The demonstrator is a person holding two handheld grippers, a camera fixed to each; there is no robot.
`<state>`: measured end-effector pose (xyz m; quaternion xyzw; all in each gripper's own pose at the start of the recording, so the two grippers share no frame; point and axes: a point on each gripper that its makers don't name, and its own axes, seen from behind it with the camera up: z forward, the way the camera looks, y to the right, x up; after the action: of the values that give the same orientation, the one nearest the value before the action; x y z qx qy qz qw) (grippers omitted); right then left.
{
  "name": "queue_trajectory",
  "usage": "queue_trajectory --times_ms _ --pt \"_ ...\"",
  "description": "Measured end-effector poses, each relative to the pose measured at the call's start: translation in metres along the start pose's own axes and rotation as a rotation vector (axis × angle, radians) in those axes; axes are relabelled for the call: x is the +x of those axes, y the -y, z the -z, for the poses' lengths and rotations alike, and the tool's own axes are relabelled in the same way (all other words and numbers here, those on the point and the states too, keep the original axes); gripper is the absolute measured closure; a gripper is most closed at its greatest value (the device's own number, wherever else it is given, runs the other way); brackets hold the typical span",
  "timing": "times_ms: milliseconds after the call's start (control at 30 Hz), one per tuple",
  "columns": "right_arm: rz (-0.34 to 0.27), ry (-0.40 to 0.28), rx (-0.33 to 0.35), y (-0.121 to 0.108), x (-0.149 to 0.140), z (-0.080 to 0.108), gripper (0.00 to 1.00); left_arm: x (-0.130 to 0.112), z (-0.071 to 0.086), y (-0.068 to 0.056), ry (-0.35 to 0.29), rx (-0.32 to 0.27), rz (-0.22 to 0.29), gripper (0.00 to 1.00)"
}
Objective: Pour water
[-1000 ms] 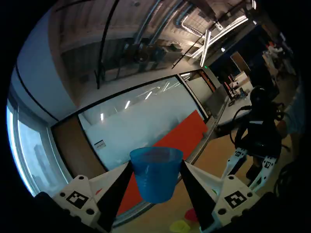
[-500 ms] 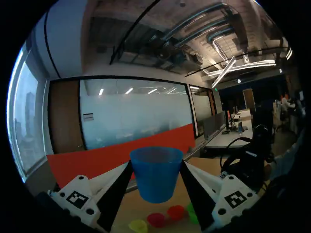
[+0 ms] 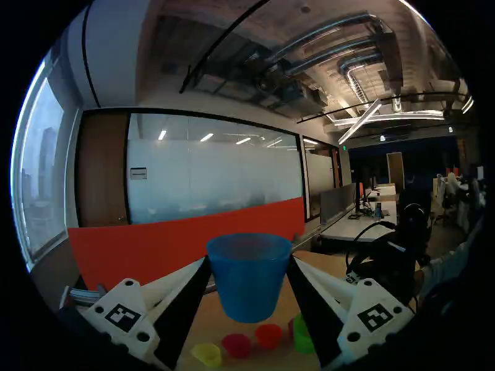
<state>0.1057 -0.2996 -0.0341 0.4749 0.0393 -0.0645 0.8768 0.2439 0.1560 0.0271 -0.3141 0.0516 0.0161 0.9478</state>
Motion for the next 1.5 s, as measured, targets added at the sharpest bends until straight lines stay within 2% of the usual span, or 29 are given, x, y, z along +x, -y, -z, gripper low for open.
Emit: queue_trajectory --times_ms 367,967,1267,1500 --pt "-0.005 0.020 -0.020 -0.009 -0.002 0.016 0.11 -0.037 0.011 0.007 0.057 0.006 0.021 0.14" --pt "-0.030 0.067 -0.034 -0.019 -0.012 0.034 0.10 -0.104 0.024 -0.002 0.172 -0.034 0.032 0.14" --pt "-0.045 0.117 -0.026 -0.026 -0.022 0.046 0.10 -0.147 0.031 -0.001 0.242 -0.041 0.036 0.14" --pt "-0.051 0.179 -0.007 -0.028 -0.038 0.053 0.09 -0.179 0.034 -0.007 0.309 -0.063 0.029 0.14"
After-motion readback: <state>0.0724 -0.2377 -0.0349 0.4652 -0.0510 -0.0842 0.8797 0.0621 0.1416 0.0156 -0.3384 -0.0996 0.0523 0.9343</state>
